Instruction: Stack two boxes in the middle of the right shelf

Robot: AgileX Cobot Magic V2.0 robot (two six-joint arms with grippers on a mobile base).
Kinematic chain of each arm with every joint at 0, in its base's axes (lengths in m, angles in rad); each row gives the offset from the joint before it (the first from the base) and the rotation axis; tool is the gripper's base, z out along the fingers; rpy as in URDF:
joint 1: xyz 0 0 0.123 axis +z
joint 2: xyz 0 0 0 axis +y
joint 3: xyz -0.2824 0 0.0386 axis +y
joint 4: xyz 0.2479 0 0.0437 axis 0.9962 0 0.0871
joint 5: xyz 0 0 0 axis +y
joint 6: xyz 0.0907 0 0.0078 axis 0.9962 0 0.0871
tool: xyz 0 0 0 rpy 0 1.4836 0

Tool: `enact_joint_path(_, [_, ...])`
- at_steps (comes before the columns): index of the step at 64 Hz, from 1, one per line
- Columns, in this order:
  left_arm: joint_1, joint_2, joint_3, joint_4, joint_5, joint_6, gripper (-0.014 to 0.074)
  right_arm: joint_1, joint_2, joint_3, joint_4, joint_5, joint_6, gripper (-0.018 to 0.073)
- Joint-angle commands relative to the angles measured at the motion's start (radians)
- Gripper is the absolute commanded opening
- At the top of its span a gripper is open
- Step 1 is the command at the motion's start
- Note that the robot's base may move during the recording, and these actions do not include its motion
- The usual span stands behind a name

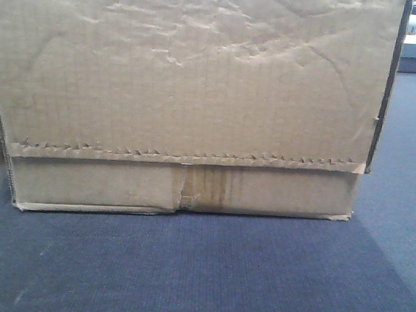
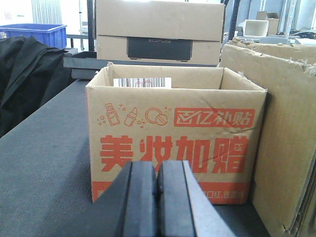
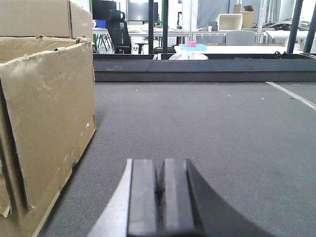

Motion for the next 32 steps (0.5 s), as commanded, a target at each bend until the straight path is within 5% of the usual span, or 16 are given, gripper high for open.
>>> enact_joint_path(1, [0.004,-0.004,-0.003,-0.007,-0.013,0.000,-0.0111,-0.006,-0.003,0.000,0.002,-0.019,0.000,-0.0162])
enact_joint_path(32, [0.003,-0.004,-0.003,-0.005,-0.013,0.000,-0.0111,-0.006,-0.003,0.000,0.002,-0.019,0.000,-0.0162])
